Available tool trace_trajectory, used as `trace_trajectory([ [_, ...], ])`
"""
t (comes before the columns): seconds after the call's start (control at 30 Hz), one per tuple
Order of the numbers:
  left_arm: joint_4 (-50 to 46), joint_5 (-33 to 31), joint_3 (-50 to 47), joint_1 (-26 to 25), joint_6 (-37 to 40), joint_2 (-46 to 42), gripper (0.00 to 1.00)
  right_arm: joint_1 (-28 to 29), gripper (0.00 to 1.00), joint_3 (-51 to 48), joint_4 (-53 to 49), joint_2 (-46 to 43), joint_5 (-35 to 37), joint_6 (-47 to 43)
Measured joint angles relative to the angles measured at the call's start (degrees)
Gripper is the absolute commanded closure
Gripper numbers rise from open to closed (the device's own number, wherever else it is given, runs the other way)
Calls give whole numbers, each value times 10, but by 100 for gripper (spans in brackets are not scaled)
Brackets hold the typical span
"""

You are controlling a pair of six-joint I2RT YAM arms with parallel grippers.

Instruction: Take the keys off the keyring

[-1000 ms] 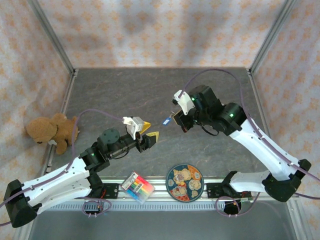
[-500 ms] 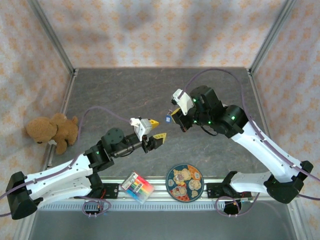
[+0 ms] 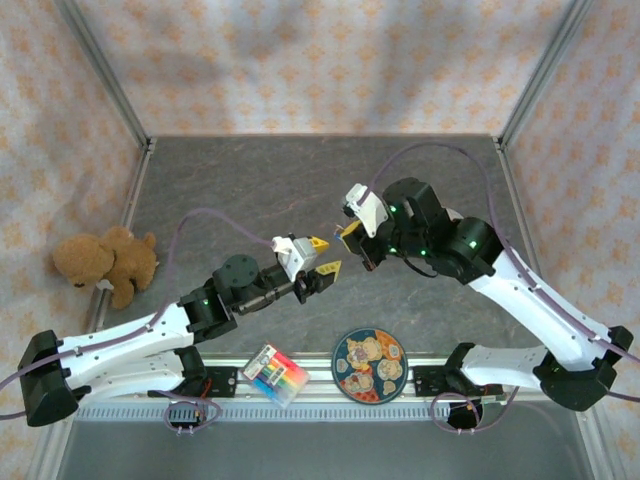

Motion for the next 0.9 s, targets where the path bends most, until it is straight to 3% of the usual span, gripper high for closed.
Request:
trace_trajectory([
  [0.67, 21, -18, 21, -6, 31, 20, 79, 8, 100, -15, 12, -12, -7, 0],
  [0.9, 21, -25, 21, -6, 33, 22, 99, 10, 100, -15, 16, -17, -9, 1],
])
